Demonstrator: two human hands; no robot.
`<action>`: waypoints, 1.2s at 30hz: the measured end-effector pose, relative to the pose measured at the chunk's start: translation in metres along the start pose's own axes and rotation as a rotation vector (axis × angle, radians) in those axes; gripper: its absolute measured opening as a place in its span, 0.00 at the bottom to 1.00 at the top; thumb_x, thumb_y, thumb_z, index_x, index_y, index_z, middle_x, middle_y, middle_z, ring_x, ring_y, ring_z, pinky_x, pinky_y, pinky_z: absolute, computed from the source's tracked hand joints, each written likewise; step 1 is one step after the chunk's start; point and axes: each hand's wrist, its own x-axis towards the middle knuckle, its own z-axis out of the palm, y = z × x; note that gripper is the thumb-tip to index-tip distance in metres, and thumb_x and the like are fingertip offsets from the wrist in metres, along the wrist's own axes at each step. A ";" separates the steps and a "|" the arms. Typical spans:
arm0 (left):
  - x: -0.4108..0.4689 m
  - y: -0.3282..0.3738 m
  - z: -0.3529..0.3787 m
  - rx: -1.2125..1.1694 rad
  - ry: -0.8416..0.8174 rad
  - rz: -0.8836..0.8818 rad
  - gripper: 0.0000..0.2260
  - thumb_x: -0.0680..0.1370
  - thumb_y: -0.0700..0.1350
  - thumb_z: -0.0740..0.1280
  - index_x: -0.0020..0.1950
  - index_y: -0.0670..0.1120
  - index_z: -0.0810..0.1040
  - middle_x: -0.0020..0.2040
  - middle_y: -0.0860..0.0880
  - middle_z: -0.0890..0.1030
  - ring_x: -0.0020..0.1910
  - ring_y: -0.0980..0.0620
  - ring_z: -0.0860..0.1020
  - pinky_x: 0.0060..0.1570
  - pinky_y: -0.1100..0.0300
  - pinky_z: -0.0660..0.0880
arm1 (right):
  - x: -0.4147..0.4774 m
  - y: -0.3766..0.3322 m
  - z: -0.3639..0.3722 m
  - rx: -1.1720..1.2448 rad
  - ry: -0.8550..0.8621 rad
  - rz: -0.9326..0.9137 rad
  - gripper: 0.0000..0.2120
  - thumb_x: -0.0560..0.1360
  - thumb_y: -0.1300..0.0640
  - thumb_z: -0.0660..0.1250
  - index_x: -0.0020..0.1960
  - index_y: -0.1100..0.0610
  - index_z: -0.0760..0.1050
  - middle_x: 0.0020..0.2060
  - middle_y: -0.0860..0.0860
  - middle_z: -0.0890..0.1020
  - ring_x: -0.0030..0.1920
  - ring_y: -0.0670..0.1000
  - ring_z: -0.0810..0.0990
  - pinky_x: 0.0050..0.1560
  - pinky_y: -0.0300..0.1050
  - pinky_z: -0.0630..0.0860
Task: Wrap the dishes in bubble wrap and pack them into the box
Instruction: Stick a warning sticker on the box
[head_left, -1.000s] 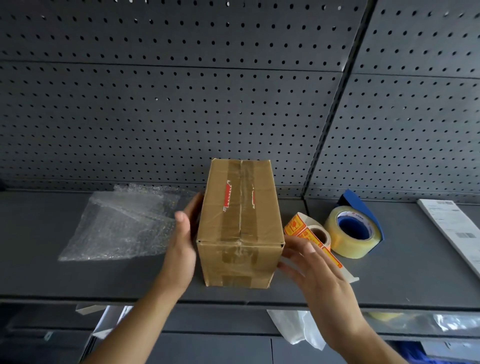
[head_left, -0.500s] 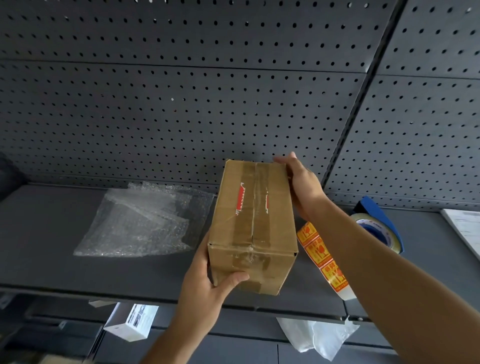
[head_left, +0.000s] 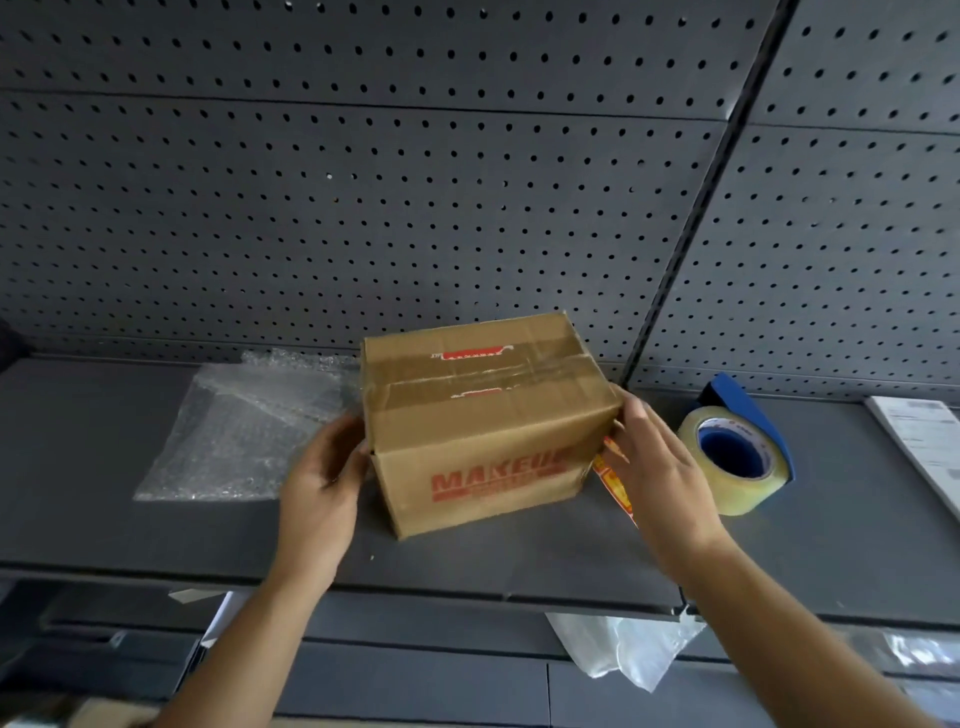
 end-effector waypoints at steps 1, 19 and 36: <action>0.003 0.002 0.003 0.020 -0.003 -0.009 0.15 0.82 0.34 0.64 0.60 0.54 0.79 0.52 0.65 0.85 0.54 0.66 0.81 0.51 0.69 0.76 | -0.007 0.005 -0.001 0.005 -0.002 -0.024 0.16 0.86 0.52 0.54 0.64 0.45 0.80 0.60 0.44 0.84 0.63 0.45 0.80 0.60 0.39 0.77; -0.025 0.006 -0.001 0.082 -0.205 0.077 0.24 0.80 0.49 0.65 0.77 0.53 0.69 0.62 0.60 0.82 0.63 0.59 0.80 0.59 0.70 0.75 | -0.002 0.036 -0.005 -0.352 -0.235 -0.158 0.42 0.79 0.59 0.69 0.81 0.40 0.47 0.70 0.45 0.75 0.71 0.48 0.73 0.70 0.59 0.73; -0.003 0.076 -0.008 0.448 -0.082 0.021 0.13 0.77 0.65 0.66 0.56 0.61 0.84 0.44 0.65 0.85 0.43 0.66 0.83 0.48 0.58 0.79 | 0.010 -0.044 -0.009 -0.587 -0.230 0.079 0.12 0.76 0.41 0.70 0.58 0.42 0.79 0.47 0.44 0.87 0.44 0.44 0.87 0.40 0.44 0.84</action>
